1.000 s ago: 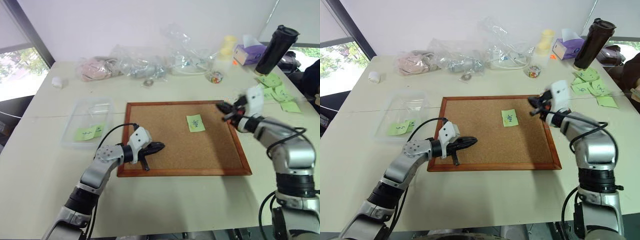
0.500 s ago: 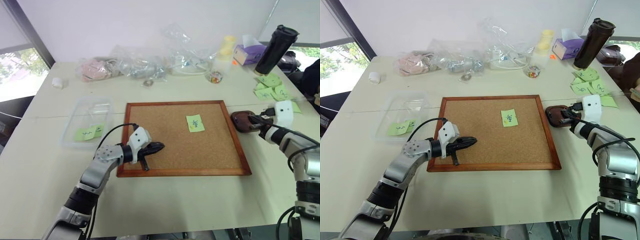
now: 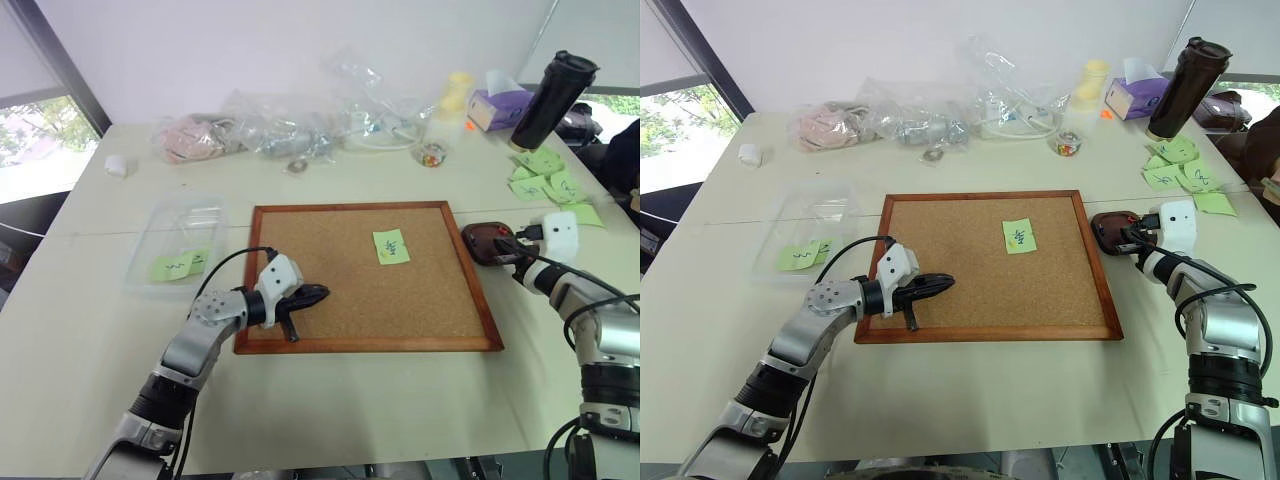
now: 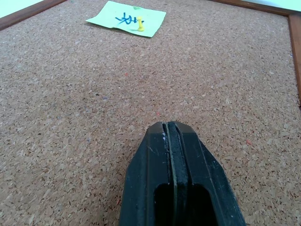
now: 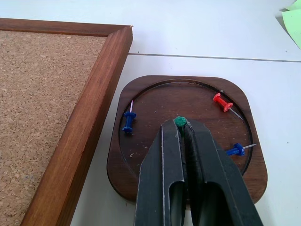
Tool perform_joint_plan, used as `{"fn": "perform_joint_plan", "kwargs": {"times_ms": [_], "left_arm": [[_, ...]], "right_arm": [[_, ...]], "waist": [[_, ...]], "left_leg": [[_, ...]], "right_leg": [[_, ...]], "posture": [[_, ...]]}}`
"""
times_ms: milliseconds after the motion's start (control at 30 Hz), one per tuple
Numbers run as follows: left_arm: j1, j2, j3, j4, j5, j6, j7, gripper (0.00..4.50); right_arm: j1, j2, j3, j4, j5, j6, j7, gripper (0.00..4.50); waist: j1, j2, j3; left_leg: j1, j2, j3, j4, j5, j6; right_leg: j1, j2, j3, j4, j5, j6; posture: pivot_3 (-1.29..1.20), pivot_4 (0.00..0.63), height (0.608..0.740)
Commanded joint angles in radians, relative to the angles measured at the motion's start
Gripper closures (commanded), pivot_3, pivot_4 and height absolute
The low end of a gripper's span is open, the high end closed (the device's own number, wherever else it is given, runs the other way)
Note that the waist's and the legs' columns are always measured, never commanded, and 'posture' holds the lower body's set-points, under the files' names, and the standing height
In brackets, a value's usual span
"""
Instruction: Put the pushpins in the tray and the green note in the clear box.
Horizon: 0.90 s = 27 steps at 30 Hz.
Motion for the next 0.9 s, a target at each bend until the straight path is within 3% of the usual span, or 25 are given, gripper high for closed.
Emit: {"fn": "perform_joint_plan", "kwargs": {"times_ms": [33, 167, 367, 633, 900], "left_arm": [[0.024, 0.015, -0.014, 0.029, 0.021, 0.022, -0.002, 4.50], [0.020, 0.015, -0.012, 0.028, 0.020, 0.026, -0.001, 4.50], [0.017, 0.014, -0.012, 0.026, 0.020, 0.030, 0.001, 4.50], [0.016, 0.016, -0.011, 0.024, 0.019, 0.034, -0.001, 4.50], [0.013, 0.020, -0.009, 0.020, 0.018, 0.039, -0.003, 4.50]], "right_arm": [[-0.008, -0.001, -0.001, -0.007, 0.002, -0.010, 0.010, 4.47], [-0.009, -0.002, -0.002, -0.014, 0.005, -0.009, 0.013, 4.47], [-0.015, -0.008, -0.008, -0.018, 0.002, -0.008, 0.007, 1.54], [-0.028, -0.012, -0.017, -0.054, 0.018, -0.004, 0.014, 1.54], [-0.075, 0.012, 0.089, -0.362, 0.129, 0.136, 0.098, 1.54]], "waist": [[0.000, 0.000, 0.000], [0.000, 0.000, 0.000], [0.000, 0.000, 0.000], [0.001, 0.000, 0.000], [-0.001, 0.000, 0.000]], "left_leg": [[0.000, 0.000, 0.000, 0.000, 0.000, 0.000], [0.000, 0.000, 0.000, 0.000, 0.000, 0.000], [0.000, 0.000, 0.000, 0.000, 0.000, 0.000], [0.000, 0.000, 0.000, 0.000, 0.000, 0.000], [0.000, 0.001, 0.000, 0.000, 0.000, 0.000]], "right_leg": [[0.000, 0.000, 0.000, 0.000, 0.000, 0.000], [0.000, 0.000, 0.000, 0.000, 0.000, 0.000], [0.000, 0.000, 0.000, 0.000, 0.000, 0.000], [0.000, 0.000, 0.000, 0.000, 0.000, 0.000], [0.000, 0.000, 0.000, 0.000, 0.000, 0.000]], "posture": [[0.00, 0.150, 0.740], [0.00, 0.150, 0.740], [0.00, 0.150, 0.740], [0.00, 0.150, 0.740], [0.00, 0.150, 0.740]]}}
